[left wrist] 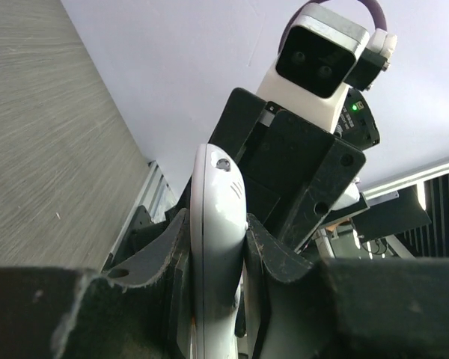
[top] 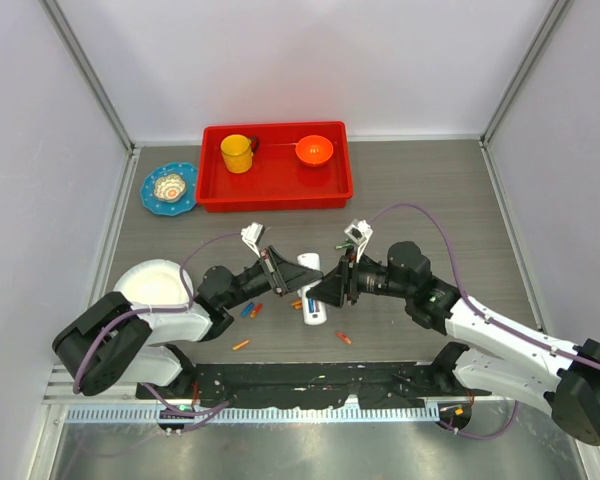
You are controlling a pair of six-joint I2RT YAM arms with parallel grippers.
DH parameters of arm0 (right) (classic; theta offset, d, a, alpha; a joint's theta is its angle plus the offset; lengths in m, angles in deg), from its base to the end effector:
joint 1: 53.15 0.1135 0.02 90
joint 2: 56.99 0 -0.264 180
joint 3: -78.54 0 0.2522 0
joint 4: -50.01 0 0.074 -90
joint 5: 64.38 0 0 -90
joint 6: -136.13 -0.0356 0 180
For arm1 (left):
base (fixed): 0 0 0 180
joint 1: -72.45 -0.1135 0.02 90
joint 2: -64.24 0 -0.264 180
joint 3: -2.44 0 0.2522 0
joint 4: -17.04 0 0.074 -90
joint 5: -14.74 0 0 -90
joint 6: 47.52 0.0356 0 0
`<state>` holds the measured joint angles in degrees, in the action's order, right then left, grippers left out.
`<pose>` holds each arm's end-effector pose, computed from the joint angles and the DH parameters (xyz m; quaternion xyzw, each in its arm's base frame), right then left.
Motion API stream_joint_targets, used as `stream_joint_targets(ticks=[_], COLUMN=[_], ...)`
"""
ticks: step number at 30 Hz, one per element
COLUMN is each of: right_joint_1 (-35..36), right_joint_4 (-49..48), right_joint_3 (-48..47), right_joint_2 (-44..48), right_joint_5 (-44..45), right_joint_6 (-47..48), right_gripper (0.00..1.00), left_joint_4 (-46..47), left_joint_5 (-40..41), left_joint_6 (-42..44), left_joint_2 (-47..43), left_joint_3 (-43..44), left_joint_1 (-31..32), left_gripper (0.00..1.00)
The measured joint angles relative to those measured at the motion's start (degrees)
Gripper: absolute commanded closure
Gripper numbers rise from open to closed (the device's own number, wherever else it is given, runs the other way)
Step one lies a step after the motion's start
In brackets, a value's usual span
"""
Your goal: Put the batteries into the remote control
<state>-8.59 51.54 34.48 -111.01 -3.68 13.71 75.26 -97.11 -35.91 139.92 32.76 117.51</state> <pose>0.1418 0.1641 0.2626 -0.2384 0.7280 0.5343 0.3573 0.1575 -0.1766 0.2137 -0.0336 0.6290 -0.7321 0.2596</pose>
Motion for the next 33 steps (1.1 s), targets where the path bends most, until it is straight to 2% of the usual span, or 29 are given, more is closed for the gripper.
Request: stream_joint_targets(ticks=[6, 13, 15, 22, 27, 30, 33], right_joint_1=[-0.5, -1.3, -1.3, -1.8, -1.9, -1.9, -1.9], right_joint_4=[-1.2, -1.4, -1.1, 3.1, 9.1, 12.8, 16.0], right_joint_3=[0.0, 0.0, 0.1, -0.1, -2.1, -3.7, -4.0], right_joint_2=[-0.3, -0.2, 0.4, 5.6, 10.5, 13.2, 14.7], right_joint_5=[0.1, 0.8, 0.9, 2.8, 5.2, 8.8, 16.0], right_joint_6=[-1.4, -1.4, -1.3, -0.1, 2.2, 3.7, 4.2], right_gripper=[0.46, 0.26, 0.23, 0.19, 0.18, 0.2, 0.24], left_joint_4=[0.1, 0.5, 0.9, 1.6, 1.5, 1.5, 1.6], left_joint_5=[-0.1, -0.6, -0.7, -0.2, 1.2, 2.0, 2.4], left_joint_6=[0.0, 0.0, 0.0, 2.2, 3.8, 3.8, 3.4], left_joint_2=[0.0, 0.0, 0.0, 0.0, 0.0, 0.0, 0.0], left_joint_3=[0.0, 0.0, 0.0, -0.5, -1.2, -1.5, -2.1], left_joint_1=[0.2, 0.9, 1.0, 0.9, -1.8, -4.9, -8.3], left_gripper=[1.0, 1.0, 1.0, 1.0, 1.0, 1.0, 1.0])
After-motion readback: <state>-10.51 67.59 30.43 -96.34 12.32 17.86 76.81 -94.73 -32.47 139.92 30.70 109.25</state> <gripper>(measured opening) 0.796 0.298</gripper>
